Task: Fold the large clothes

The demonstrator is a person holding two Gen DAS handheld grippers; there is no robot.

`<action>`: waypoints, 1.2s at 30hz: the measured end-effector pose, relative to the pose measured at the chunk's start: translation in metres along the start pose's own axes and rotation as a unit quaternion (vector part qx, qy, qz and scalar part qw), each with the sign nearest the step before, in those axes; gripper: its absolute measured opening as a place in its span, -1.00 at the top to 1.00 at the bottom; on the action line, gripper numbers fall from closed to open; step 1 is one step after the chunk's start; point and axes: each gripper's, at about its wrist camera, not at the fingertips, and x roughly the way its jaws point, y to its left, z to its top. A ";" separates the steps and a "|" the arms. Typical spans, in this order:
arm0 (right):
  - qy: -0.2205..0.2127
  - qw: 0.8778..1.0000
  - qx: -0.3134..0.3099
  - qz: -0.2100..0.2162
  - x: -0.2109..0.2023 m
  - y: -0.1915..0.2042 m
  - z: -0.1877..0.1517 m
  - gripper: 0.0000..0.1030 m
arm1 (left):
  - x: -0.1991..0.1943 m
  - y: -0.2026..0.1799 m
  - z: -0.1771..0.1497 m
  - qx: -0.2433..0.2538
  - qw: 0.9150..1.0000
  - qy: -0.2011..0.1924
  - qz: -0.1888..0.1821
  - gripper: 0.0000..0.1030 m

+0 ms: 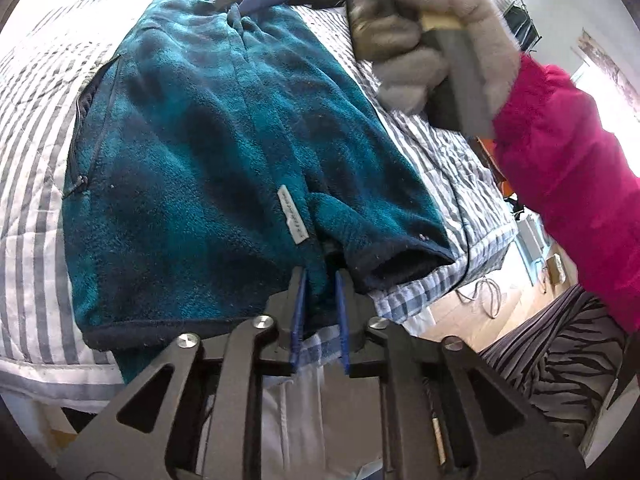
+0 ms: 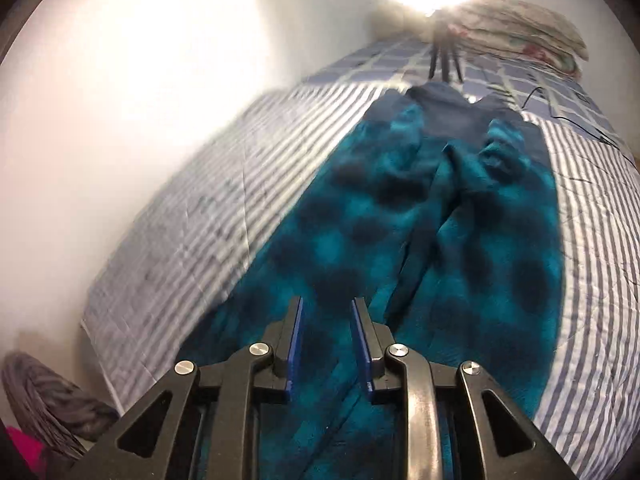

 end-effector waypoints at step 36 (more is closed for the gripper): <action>0.091 0.990 -0.104 0.033 -0.088 0.055 -0.194 0.43 | -0.058 0.132 0.019 -0.188 0.982 -0.011 -0.013 -0.06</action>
